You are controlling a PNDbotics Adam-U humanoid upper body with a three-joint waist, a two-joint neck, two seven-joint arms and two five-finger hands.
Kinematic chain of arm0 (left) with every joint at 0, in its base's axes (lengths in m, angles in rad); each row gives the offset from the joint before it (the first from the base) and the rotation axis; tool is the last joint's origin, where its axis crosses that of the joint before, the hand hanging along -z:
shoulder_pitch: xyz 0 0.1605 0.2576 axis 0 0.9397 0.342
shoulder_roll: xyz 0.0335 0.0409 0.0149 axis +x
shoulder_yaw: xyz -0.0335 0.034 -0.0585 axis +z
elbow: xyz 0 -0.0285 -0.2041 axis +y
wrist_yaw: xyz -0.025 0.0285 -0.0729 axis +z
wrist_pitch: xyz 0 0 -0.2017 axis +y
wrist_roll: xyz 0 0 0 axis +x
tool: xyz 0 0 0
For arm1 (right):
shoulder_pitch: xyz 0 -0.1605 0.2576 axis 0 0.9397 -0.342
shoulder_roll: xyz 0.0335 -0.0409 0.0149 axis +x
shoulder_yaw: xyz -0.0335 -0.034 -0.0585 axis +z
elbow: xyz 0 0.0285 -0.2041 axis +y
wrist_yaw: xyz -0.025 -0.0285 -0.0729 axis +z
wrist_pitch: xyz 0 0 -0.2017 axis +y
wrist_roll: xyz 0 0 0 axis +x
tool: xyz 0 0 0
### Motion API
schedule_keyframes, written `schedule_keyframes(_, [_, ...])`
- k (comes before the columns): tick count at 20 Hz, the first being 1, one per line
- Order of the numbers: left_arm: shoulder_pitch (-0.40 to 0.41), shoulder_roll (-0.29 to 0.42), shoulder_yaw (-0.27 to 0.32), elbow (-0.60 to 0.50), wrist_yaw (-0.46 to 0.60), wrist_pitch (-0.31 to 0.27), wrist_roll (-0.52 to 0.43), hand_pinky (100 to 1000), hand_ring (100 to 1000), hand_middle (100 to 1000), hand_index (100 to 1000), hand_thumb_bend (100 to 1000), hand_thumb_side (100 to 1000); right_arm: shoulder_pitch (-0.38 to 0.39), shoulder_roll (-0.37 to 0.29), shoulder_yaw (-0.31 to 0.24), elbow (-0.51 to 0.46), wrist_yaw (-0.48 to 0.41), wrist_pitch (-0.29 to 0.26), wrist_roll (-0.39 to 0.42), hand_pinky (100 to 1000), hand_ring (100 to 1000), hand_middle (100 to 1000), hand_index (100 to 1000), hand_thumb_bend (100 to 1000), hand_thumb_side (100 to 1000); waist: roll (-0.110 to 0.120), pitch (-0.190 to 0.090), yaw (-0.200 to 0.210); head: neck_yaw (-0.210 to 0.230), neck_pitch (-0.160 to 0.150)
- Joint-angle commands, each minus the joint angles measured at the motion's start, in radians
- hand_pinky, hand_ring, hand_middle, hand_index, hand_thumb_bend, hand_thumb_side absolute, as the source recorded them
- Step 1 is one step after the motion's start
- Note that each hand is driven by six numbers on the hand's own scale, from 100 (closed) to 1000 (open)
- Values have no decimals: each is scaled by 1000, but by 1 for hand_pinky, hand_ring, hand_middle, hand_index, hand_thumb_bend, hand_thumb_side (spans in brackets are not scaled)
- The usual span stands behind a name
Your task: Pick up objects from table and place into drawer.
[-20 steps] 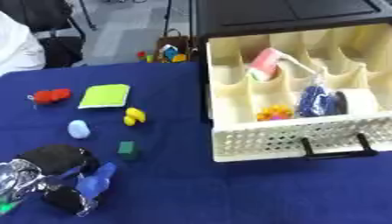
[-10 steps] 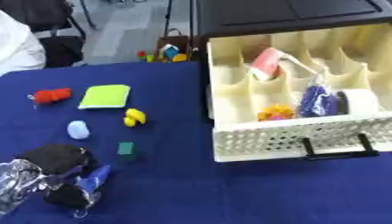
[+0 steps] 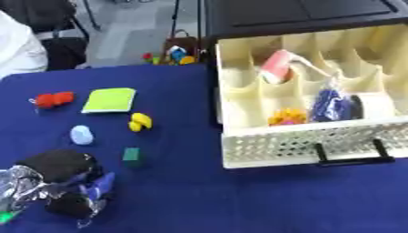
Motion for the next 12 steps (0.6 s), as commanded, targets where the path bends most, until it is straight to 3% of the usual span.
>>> schedule_keyframes(1, [-6, 43, 9, -24, -21, 16, -36, 590, 674, 626, 785, 153, 716, -9, -12, 0, -9, -7, -15, -16, 591, 632, 605, 768, 100, 1000, 0, -24, 1, 3, -3])
schedule_keyframes(4, [-5, 47, 4, -18, -26, -2, -36, 571, 652, 614, 774, 141, 646, -9, -11, -1, -9, -7, -15, -19, 591, 632, 605, 768, 100, 1000, 1, -25, 1, 4, -2])
schedule_keyframes(12, [-3, 53, -3, 8, -67, -45, -36, 470, 560, 526, 674, 108, 663, -8, -11, -1, -9, -6, -16, -27, 590, 631, 605, 767, 100, 1000, 4, -29, 2, 6, -3])
